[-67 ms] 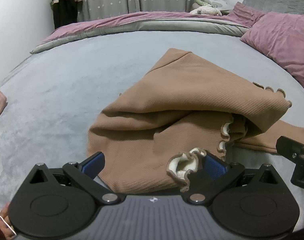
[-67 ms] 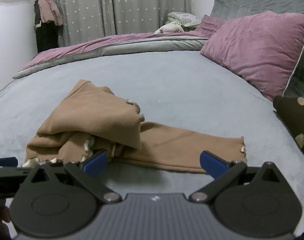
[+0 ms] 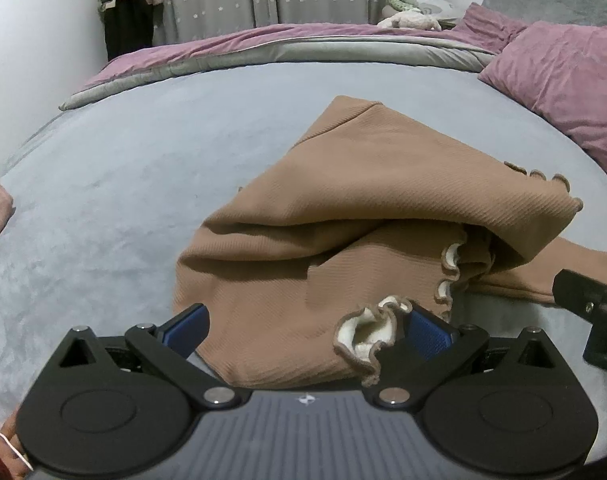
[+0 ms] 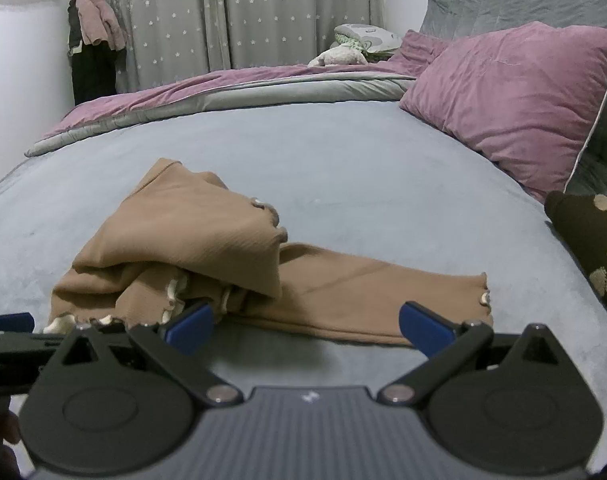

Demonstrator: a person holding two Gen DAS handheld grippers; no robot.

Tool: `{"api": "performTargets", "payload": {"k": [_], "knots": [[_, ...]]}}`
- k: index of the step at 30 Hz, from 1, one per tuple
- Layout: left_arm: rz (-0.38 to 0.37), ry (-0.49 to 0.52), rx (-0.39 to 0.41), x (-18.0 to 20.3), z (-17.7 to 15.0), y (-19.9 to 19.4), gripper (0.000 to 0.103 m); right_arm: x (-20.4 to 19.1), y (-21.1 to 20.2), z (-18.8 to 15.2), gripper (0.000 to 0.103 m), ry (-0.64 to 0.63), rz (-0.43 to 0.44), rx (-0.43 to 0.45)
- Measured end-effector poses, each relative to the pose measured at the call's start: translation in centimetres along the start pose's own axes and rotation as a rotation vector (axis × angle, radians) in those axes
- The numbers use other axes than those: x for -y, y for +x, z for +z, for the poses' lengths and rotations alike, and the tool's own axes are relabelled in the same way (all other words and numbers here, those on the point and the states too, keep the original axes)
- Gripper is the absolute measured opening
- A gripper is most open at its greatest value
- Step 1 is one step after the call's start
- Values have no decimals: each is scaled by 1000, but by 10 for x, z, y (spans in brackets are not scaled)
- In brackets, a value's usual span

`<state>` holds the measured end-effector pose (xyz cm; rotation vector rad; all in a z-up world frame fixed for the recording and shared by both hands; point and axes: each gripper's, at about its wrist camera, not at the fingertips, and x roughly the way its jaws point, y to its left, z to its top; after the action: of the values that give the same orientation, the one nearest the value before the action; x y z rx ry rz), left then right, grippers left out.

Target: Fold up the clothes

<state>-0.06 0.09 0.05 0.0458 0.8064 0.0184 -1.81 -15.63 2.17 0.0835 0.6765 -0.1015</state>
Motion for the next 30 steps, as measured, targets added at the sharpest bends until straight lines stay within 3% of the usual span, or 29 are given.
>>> {"api": "performTargets", "payload": {"k": [30], "knots": [[-21, -33, -4, -24, 1, 1, 103, -5, 7, 1, 103, 18, 7, -37]]}}
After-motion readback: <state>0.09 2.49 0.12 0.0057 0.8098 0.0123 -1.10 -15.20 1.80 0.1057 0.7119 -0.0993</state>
